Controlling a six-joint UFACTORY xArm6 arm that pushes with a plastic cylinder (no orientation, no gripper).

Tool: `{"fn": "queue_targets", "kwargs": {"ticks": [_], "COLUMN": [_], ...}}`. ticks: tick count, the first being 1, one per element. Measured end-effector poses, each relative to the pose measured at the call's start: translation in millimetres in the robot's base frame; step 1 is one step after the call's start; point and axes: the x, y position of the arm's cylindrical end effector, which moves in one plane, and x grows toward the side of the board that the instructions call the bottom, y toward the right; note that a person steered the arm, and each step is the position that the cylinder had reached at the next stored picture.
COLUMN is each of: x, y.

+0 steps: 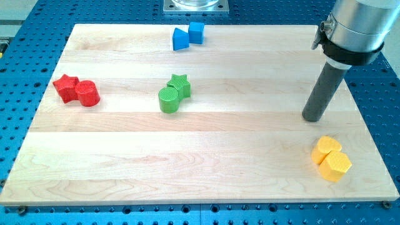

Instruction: Push your arm to the bottom right corner of the board

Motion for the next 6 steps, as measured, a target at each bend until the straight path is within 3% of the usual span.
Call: {"fn": "queue_targets", "kwargs": {"ticks": [6], "x": [0.0], "y": [0.1]}}
